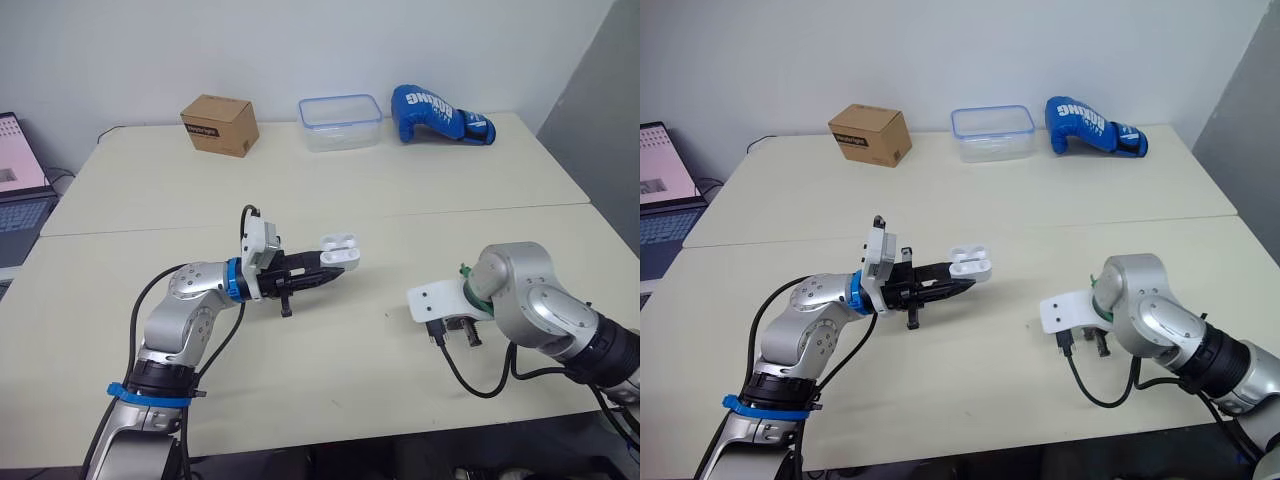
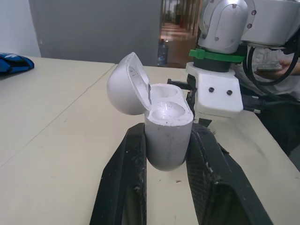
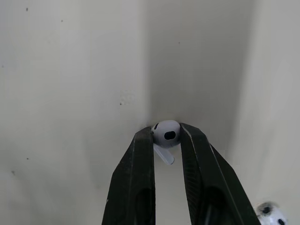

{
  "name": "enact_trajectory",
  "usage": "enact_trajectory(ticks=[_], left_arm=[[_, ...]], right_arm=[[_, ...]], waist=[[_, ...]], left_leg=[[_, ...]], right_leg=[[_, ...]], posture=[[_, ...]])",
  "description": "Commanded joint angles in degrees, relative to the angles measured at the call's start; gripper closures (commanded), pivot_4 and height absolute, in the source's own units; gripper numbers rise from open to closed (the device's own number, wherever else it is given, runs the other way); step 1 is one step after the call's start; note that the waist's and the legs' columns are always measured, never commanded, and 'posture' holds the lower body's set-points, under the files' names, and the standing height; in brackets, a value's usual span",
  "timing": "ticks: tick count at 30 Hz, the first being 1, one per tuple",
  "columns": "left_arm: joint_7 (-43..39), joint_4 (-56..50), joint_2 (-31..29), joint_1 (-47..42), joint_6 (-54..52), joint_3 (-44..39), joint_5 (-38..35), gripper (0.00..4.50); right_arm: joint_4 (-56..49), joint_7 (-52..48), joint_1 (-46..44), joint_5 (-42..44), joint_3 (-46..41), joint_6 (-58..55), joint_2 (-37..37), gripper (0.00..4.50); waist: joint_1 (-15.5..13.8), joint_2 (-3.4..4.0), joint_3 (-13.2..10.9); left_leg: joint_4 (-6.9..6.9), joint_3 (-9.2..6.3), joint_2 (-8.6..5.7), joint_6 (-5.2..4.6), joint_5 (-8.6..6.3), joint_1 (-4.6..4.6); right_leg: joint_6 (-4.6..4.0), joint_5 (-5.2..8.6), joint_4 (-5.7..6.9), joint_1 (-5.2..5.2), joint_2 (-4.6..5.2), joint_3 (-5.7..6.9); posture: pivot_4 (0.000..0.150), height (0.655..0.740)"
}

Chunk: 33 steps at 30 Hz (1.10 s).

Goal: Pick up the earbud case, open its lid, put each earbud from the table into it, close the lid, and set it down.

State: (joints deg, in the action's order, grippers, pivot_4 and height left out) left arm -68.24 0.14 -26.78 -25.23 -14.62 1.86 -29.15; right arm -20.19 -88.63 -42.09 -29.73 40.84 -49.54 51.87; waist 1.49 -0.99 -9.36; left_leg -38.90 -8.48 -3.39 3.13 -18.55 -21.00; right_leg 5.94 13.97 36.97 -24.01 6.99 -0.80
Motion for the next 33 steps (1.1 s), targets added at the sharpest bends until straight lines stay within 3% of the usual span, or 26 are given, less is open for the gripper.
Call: enact_trajectory(ticks=[1,8,17,24,33], left_arm=[[-0.49,0.96,0.29,-1.33,1.62,-1.15,-0.64,3.73],[-2.04,5.69,1.09,-2.85,3.67,-0.84,-0.22,3.73],[-3.77,9.25,1.4,-3.96,4.73,-0.54,0.45,3.73],[-4.43,11.57,1.15,-4.59,5.52,-0.89,1.21,3.73],[-3.08,13.53,3.64,-6.72,6.15,-0.55,2.08,3.73]], right_arm=[[-3.05,1.61,1.88,5.28,-8.75,-7.74,-1.12,4.1],[-8.76,11.96,6.39,16.03,-24.83,-20.72,-12.74,4.1],[-16.39,31.52,13.24,28.33,-43.56,-15.3,-34.46,4.1],[-20.76,38.54,8.71,40.21,-50.46,-18.3,-41.88,4.1],[-19.74,48.56,-0.89,49.89,-52.99,-36.88,-48.91,4.1]], waist=[[0.02,0.0,0.0],[0.05,0.0,0.0],[0.09,0.02,0.01],[0.31,0.05,0.02],[0.37,0.08,0.02]], left_leg=[[0.0,0.02,0.0,0.0,0.0,0.0],[0.01,0.0,0.01,0.0,0.0,0.0],[0.01,-0.06,-0.02,0.0,0.0,-0.01],[0.02,-0.08,-0.02,0.0,0.0,0.02],[0.03,-0.18,-0.02,0.02,0.01,0.03]], right_leg=[[0.0,0.0,0.01,-0.01,0.0,-0.01],[0.0,0.0,0.04,-0.03,0.0,0.0],[-0.01,0.0,0.08,-0.05,0.01,0.0],[-0.01,0.0,0.11,-0.06,0.0,-0.01],[-0.01,-0.01,0.14,-0.06,-0.02,0.01]], posture=[[0.15,0.7307],[0.15,0.7307],[0.15,0.7307],[0.15,0.7307],[0.15,0.7307]])
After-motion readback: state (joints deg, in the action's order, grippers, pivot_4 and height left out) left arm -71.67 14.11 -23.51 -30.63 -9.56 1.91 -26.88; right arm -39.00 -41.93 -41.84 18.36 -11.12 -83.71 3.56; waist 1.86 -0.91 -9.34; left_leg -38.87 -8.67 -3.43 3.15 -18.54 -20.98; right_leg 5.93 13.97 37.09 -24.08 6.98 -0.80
